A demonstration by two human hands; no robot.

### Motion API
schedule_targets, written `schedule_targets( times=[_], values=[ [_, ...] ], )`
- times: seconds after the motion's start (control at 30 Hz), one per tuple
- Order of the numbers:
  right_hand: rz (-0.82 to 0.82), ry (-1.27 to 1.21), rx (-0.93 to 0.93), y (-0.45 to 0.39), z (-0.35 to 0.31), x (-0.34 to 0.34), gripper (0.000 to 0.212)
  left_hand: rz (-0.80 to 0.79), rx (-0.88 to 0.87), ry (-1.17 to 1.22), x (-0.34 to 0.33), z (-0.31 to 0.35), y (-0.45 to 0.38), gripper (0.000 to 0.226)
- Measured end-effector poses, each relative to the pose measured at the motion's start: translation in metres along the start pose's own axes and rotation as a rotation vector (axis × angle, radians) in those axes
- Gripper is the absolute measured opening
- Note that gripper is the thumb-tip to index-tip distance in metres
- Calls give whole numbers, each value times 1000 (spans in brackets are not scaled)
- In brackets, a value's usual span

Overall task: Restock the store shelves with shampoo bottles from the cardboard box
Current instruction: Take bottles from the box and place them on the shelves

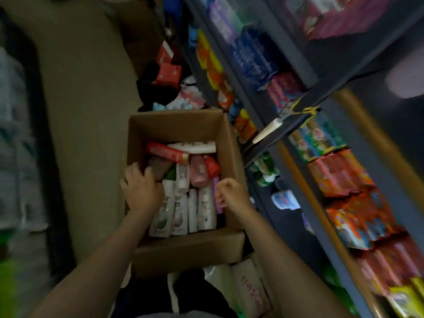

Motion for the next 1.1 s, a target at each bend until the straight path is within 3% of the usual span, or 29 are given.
schedule_targets(
  times=[0.1, 0.23, 0.33, 0.43, 0.57, 0.67, 0.77, 0.9, 1.1],
  values=[
    [-74, 89, -168, -25, 38, -43, 22, -48, 24, -138, -21, -42, 3, 69],
    [-133, 161, -322, -58, 68, -91, 19, -66, -44, -47, -30, -47, 2, 76],
    [-109, -32, -433, -76, 73, -121, 19, -81, -44, -29, -27, -46, 2, 77],
    [-96, -302, -456, -97, 69, -145, 33, -60, -69, 12, -27, -55, 2, 74],
    [-36, -595, -500, -116, 60, -166, 21, -48, -98, 65, -32, -61, 1, 68],
    [-9, -775, -544, -126, 51, -176, 39, -42, -111, 63, -36, -59, 1, 66],
    [-14, -785, -524, -130, 38, -182, 50, -18, -123, 50, -39, -59, 1, 63],
    [-14, -794, -509, -118, 22, -182, 44, -12, -122, 38, -38, -61, -1, 61],
    [-90, -869, -498, -53, -5, -150, 46, -155, -56, 146, -32, -63, -3, 63]
  ],
)
Point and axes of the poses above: each hand's wrist, its own y-axis away from the middle knuckle, its own x-axis out of the back of the hand, z = x × y, the point moved 1 cm from there along -y, towards the middle knuckle, and after that the axes turned 5 degrees about x, right-handed, at the moved point
